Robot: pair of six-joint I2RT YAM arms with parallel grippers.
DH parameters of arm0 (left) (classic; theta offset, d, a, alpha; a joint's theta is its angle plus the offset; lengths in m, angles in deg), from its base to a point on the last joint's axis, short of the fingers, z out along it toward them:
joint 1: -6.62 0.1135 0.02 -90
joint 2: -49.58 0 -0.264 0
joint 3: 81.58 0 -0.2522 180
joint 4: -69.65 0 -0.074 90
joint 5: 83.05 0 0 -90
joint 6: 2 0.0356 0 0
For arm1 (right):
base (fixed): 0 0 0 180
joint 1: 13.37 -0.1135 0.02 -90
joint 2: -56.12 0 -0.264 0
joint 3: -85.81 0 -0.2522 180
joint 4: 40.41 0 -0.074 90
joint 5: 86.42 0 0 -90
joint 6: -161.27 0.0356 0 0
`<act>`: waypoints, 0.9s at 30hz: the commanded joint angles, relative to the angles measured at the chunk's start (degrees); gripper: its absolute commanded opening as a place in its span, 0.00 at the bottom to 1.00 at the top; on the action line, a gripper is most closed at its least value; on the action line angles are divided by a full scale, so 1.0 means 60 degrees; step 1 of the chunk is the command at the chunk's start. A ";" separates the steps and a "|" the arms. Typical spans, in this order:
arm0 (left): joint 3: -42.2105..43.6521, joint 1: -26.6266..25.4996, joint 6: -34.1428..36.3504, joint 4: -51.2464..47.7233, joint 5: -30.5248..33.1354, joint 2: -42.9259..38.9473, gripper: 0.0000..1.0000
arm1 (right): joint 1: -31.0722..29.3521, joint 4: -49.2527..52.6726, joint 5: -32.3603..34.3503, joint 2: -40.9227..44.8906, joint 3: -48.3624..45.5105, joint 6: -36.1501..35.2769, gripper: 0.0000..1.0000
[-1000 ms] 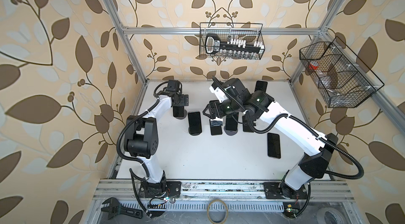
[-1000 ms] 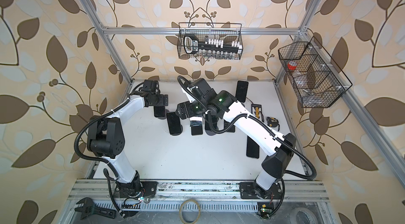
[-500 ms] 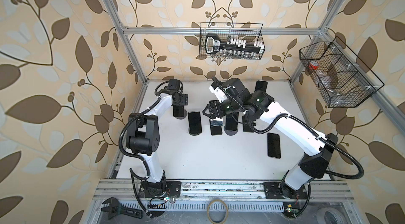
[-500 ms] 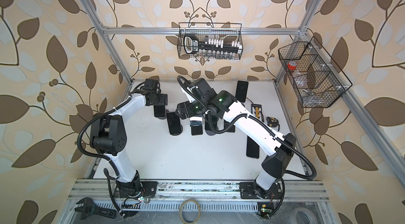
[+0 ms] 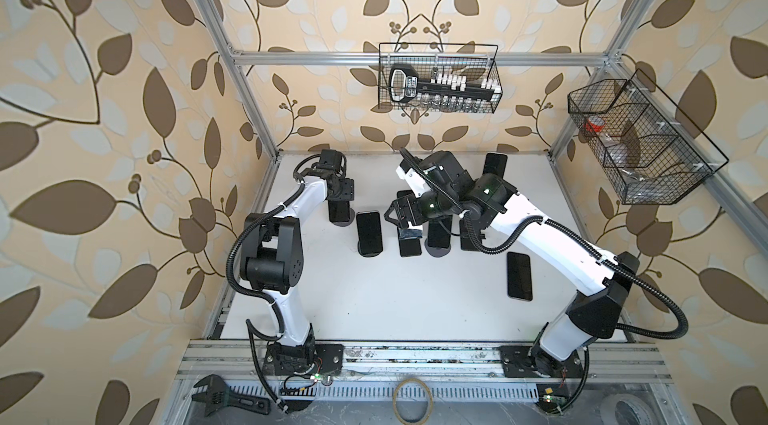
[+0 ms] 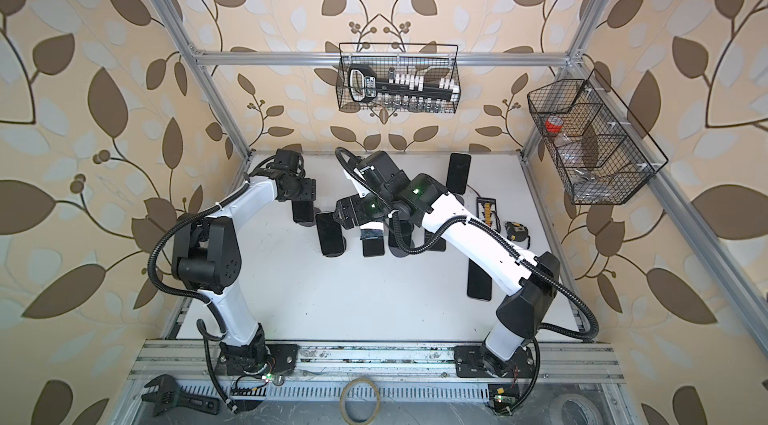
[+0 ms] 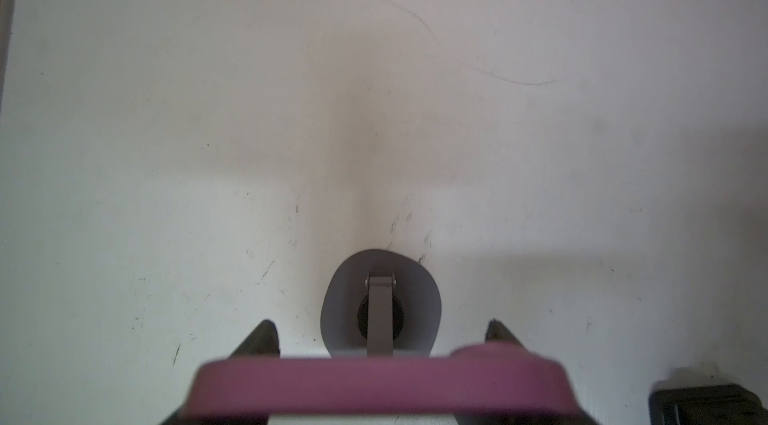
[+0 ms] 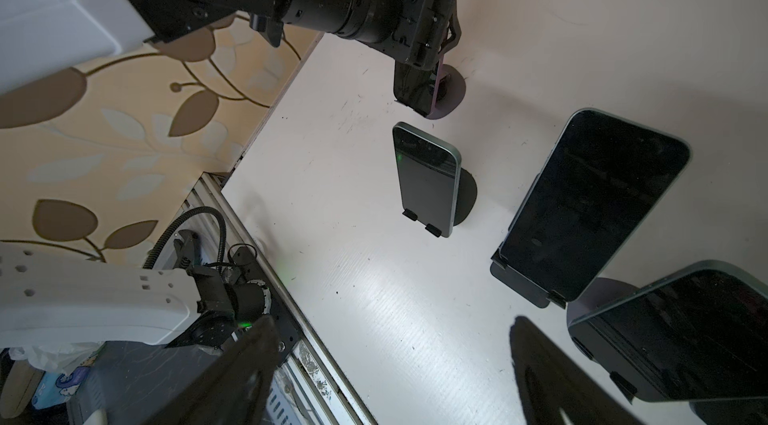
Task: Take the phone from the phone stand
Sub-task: 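Grip the pink-edged phone with the left gripper and lift it off its stand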
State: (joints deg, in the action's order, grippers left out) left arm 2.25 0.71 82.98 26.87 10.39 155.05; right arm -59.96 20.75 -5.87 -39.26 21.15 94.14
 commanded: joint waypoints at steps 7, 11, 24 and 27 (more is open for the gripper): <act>-0.0445 0.0062 -0.0131 -0.0167 -0.0033 -0.0358 0.63 | -0.0007 -0.0194 -0.0088 0.0320 -0.0239 -0.0097 0.88; -0.0473 0.0063 -0.0188 -0.0148 -0.0105 -0.0445 0.62 | -0.0010 -0.0205 -0.0066 0.0375 -0.0231 -0.0120 0.88; -0.0488 0.0063 -0.0116 -0.0019 -0.0278 -0.1073 0.51 | -0.0005 -0.0278 -0.0120 0.0356 -0.0057 -0.0230 0.88; -0.0491 0.0063 -0.0103 -0.0081 -0.0294 -0.1323 0.50 | -0.0006 -0.0296 -0.0206 0.0324 -0.0009 -0.0209 0.88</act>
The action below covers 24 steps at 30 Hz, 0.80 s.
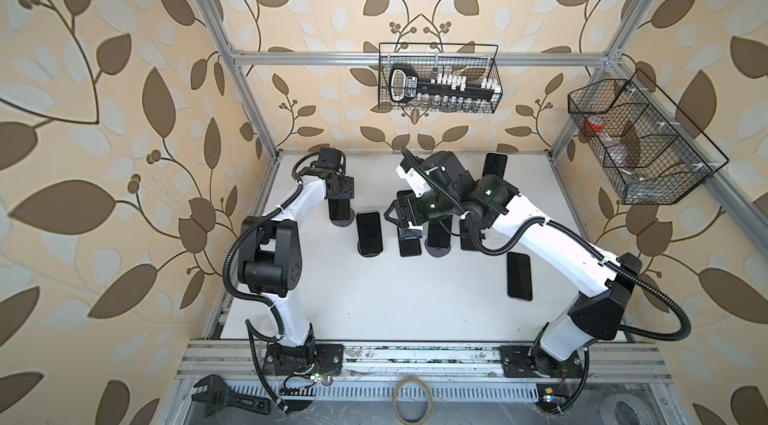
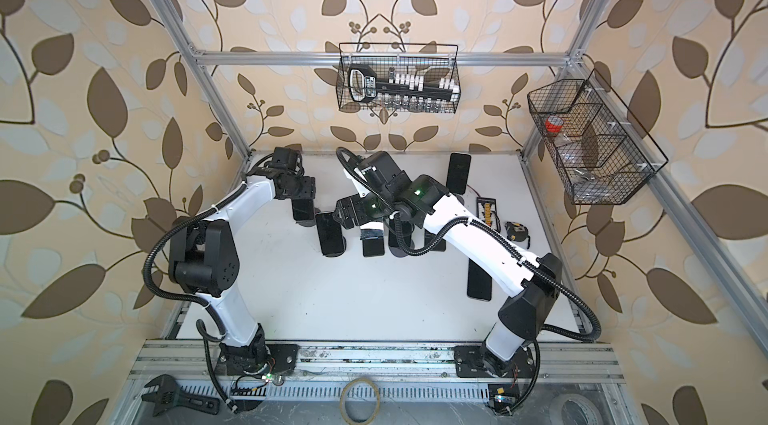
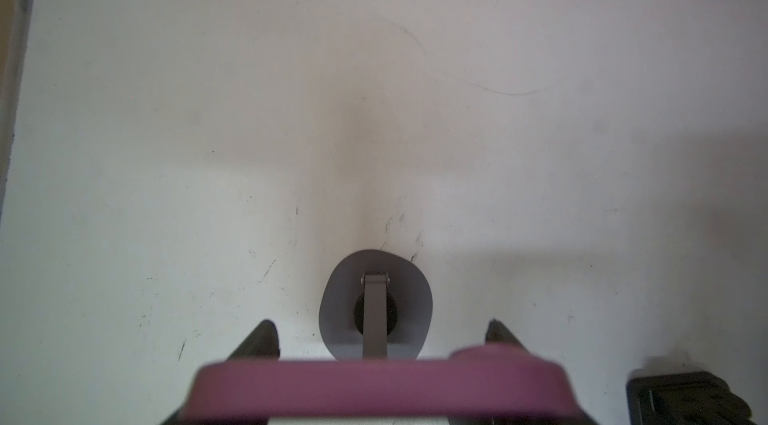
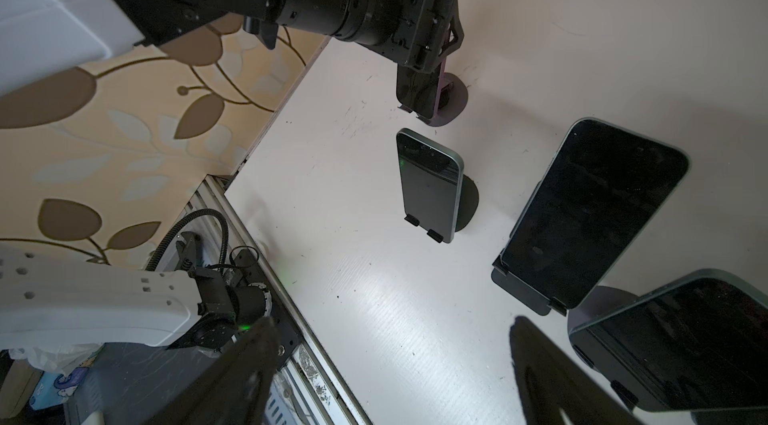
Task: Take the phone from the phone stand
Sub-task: 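Grip the pink-edged phone with the left gripper and lift it off its stand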
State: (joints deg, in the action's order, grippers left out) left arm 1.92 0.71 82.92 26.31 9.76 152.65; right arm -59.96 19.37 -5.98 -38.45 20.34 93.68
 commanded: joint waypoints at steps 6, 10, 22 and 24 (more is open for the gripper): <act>-0.0387 0.0063 -0.0138 -0.0057 -0.0193 -0.1441 0.49 | -0.0013 -0.0058 -0.0236 0.0232 0.0168 -0.0126 0.88; -0.0320 0.0057 -0.0105 -0.0188 -0.0203 -0.1807 0.48 | -0.0011 -0.0064 -0.0259 0.0275 0.0138 -0.0048 0.87; 0.0603 0.0062 -0.0193 -0.0822 -0.0012 -0.3337 0.48 | -0.0002 -0.0093 -0.0535 0.0277 0.0113 0.0122 0.86; 0.0848 0.0059 -0.0194 -0.1021 0.0041 -0.3961 0.48 | -0.0009 -0.0097 -0.0652 0.0264 0.0098 0.0114 0.86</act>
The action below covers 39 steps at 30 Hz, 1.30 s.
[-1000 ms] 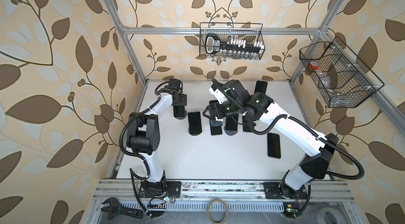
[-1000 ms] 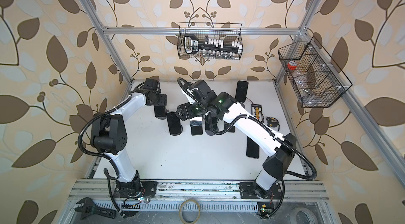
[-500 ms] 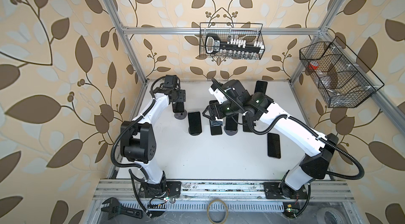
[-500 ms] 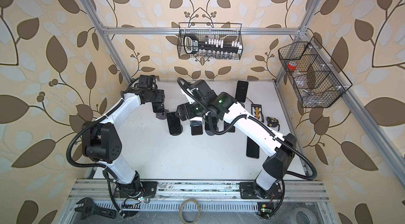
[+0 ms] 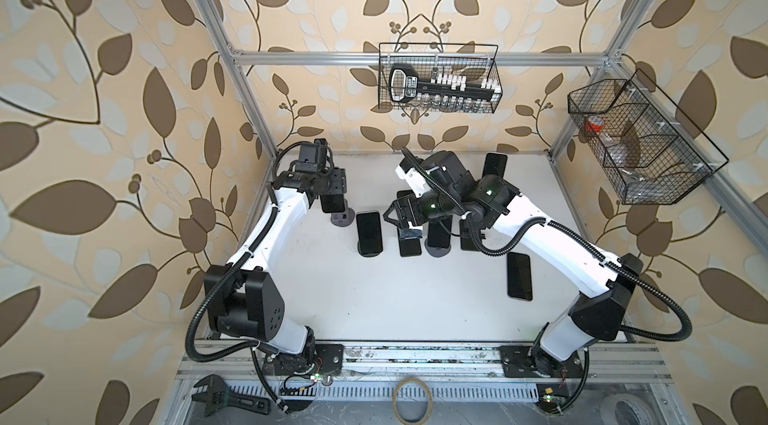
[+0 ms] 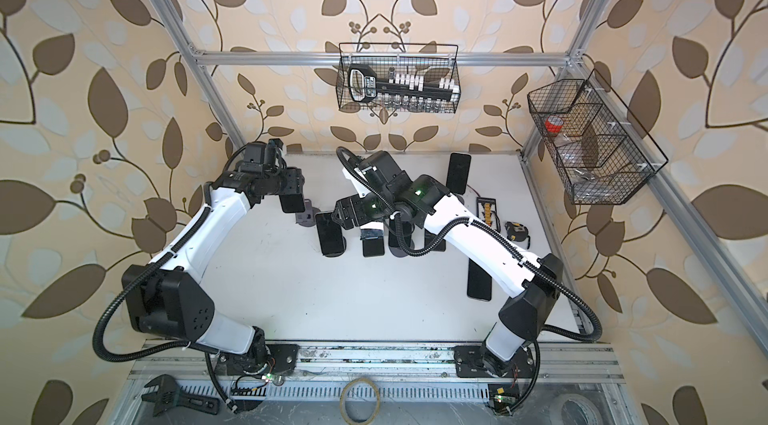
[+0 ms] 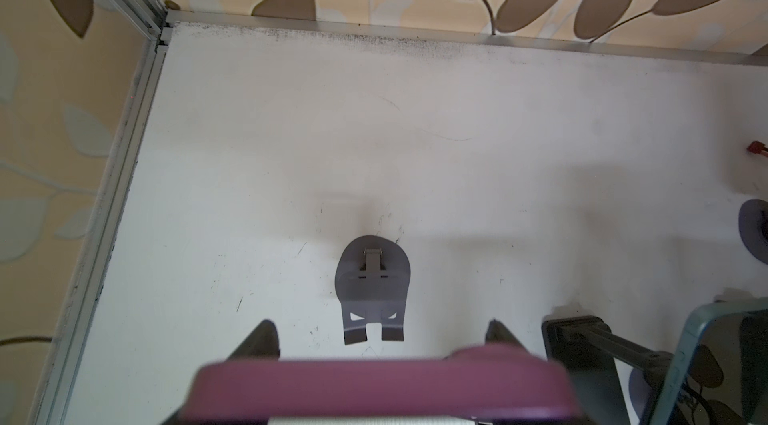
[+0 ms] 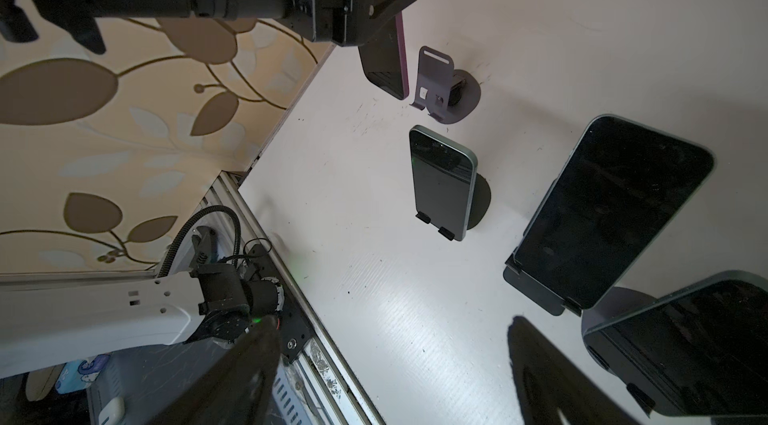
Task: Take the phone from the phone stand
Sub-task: 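Grip the pink-edged phone with the left gripper and lift it off its stand, then carry the pink-edged phone toward the robot with the left gripper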
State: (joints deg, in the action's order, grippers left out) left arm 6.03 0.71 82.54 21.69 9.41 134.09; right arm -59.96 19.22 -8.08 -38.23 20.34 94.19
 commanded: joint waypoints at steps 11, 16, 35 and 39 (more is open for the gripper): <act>0.1123 0.0055 -0.0273 -0.1356 0.0107 -0.2722 0.45 | -0.0025 -0.0071 -0.0817 -0.0037 0.0252 0.0037 0.84; 0.1673 0.0063 -0.0560 -0.2121 0.0073 -0.3498 0.44 | -0.0021 -0.0141 -0.0916 -0.0081 0.0254 0.0036 0.85; 0.2674 0.0019 -0.1186 -0.4086 -0.0518 -0.5086 0.40 | -0.0105 -0.0761 -0.1321 0.0168 -0.0630 0.0106 0.84; 0.2424 0.0019 -0.1322 -0.4562 -0.0895 -0.4422 0.39 | -0.0112 -0.0787 -0.1327 0.0204 -0.0681 0.0114 0.84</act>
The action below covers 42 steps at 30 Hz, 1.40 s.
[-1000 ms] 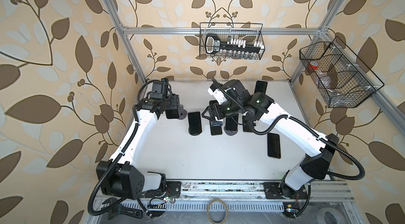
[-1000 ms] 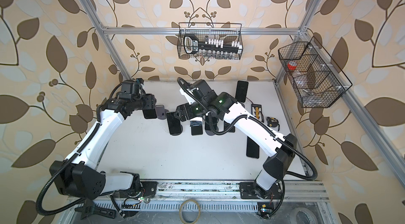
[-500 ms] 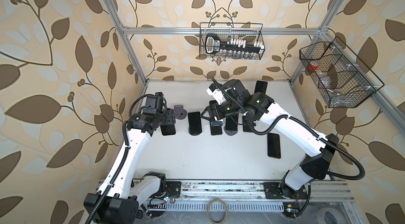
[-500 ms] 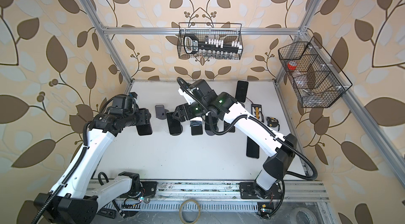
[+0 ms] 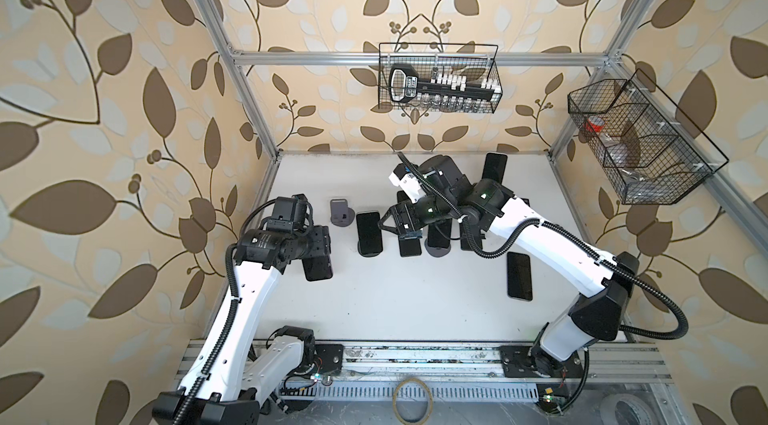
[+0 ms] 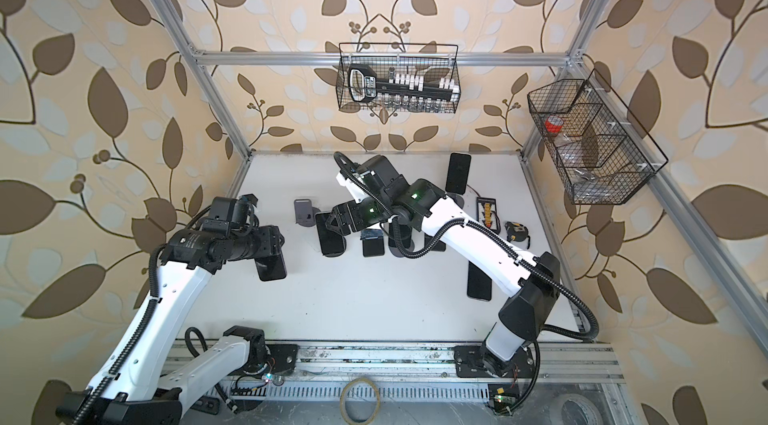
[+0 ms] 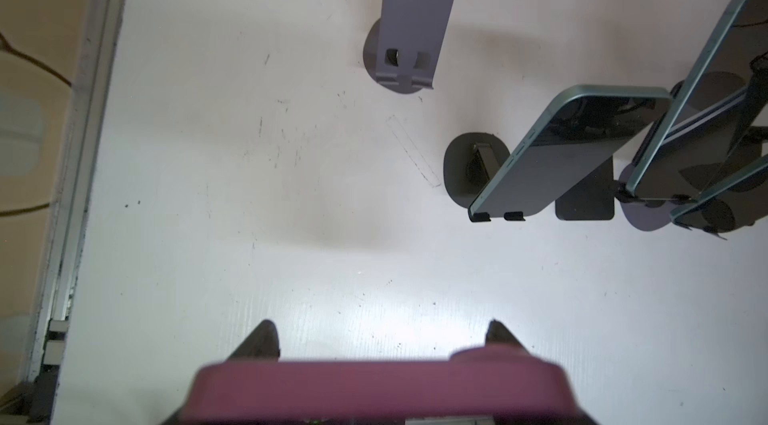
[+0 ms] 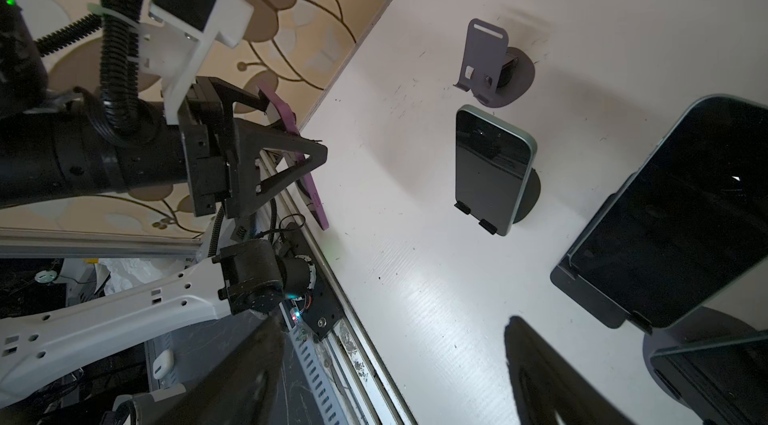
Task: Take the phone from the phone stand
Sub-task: 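Carry the pink-edged phone toward the robot with the left gripper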
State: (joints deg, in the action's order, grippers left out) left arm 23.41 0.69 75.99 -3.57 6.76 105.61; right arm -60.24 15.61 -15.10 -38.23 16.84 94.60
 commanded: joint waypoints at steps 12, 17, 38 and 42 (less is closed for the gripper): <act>-0.0710 0.0044 0.0475 -0.0776 -0.0157 0.2249 0.38 | -0.0050 -0.0361 -0.0022 0.0698 -0.0623 0.0038 0.84; -0.0488 0.0080 0.0992 -0.0431 -0.0117 0.3074 0.38 | -0.0054 -0.0365 -0.0026 0.0807 -0.0701 -0.0005 0.84; -0.0316 0.1722 0.2116 -0.0292 -0.0533 0.5627 0.32 | -0.0052 -0.0455 -0.0075 0.0967 -0.0777 -0.0006 0.84; -0.0309 0.1981 0.2283 -0.0285 -0.0728 0.5625 0.33 | -0.0048 -0.0453 -0.0095 0.0916 -0.0635 -0.0002 0.84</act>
State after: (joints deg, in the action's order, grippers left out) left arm 23.34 11.22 87.57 -2.63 3.81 140.32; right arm -60.24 13.76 -15.10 -33.59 12.78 94.60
